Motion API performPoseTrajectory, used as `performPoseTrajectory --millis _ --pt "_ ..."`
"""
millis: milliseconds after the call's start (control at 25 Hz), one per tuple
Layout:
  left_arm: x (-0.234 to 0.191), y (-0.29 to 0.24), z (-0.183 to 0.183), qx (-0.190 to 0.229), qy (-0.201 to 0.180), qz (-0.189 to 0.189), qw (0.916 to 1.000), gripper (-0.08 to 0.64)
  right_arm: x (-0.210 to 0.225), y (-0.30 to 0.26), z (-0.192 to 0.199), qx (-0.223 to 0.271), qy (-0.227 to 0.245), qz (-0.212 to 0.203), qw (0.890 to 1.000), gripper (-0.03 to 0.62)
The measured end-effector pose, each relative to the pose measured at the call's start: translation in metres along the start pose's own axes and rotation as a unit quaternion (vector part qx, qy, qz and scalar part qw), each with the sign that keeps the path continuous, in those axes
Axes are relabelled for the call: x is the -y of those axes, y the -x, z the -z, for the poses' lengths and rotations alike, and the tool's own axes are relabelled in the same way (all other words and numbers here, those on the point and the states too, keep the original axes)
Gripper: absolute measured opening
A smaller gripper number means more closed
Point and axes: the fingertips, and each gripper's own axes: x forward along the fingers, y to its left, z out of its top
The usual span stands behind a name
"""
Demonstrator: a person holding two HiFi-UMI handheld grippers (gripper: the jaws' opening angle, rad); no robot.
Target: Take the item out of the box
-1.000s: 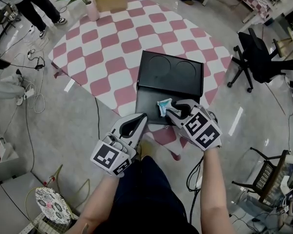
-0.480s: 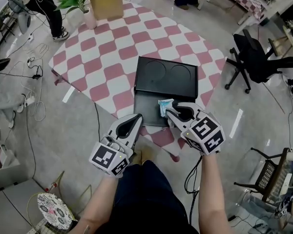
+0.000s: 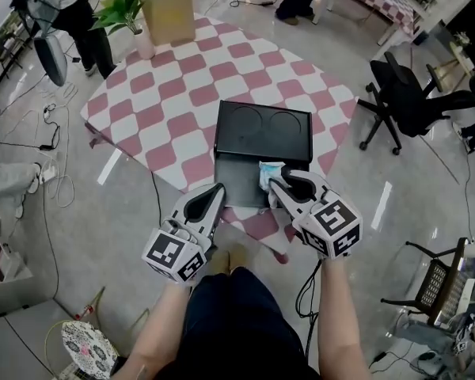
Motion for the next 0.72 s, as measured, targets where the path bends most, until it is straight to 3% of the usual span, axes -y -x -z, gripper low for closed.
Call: performPoseTrajectory --millis 720 --pt "0.010 0.002 -0.034 0.018 -0.020 0.006 0.9996 0.002 0.005 0.051 -0.034 0.100 -0.037 0.057 0.993 0.071"
